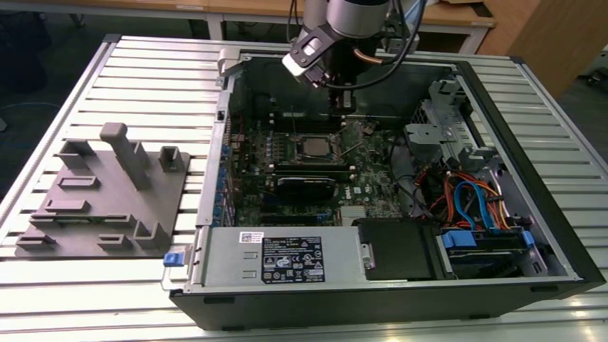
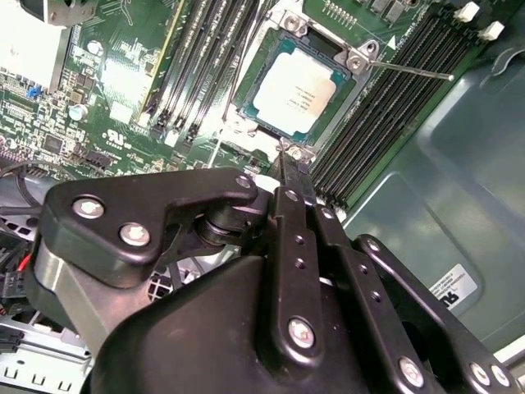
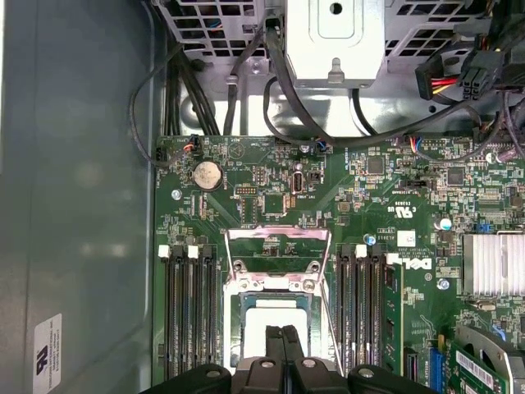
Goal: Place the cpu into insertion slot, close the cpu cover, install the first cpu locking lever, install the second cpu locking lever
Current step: 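Close the cpu cover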
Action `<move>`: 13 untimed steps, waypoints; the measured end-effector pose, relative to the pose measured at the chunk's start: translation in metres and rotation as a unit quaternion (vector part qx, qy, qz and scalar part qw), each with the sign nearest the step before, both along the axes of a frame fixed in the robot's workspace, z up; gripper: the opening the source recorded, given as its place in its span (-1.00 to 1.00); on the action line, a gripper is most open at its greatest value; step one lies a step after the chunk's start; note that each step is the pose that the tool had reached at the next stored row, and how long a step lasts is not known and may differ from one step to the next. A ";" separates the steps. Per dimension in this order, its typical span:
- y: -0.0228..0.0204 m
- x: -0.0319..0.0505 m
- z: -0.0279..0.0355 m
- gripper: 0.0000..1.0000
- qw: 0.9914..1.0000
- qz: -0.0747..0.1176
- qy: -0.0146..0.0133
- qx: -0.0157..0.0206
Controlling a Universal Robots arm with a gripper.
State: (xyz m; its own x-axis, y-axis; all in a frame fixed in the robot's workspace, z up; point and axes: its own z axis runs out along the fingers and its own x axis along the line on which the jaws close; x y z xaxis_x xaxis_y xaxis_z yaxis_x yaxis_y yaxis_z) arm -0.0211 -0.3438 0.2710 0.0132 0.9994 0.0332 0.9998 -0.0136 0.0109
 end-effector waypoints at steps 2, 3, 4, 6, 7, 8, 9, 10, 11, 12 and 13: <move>0.0000 0.0006 0.0000 -0.80 1.000 0.000 0.000 0.000; 0.0000 0.0016 0.0000 -0.80 1.000 0.000 0.000 0.000; 0.0000 0.0018 0.0000 -0.80 1.000 0.000 0.000 0.000; 0.0000 0.0024 0.0000 -0.80 1.000 0.000 0.000 0.000; 0.0000 0.0027 0.0000 -0.80 1.000 0.000 0.000 0.000; 0.0000 0.0030 0.0000 -0.80 1.000 0.000 0.000 0.000; 0.0000 0.0033 0.0000 -0.80 1.000 0.000 0.000 0.000; 0.0000 0.0035 0.0000 -0.80 1.000 0.000 0.000 0.000; 0.0000 0.0037 0.0000 -0.80 1.000 0.000 0.000 0.000; 0.0000 0.0040 0.0000 -0.80 1.000 0.000 0.000 0.000; 0.0000 0.0042 0.0000 -0.80 1.000 0.000 0.000 0.000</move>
State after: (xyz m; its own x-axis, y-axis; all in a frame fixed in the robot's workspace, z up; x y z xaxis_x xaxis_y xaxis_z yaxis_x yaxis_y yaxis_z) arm -0.0169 -0.3438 0.2710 0.0132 0.9994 0.0332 0.9998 -0.0136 0.0109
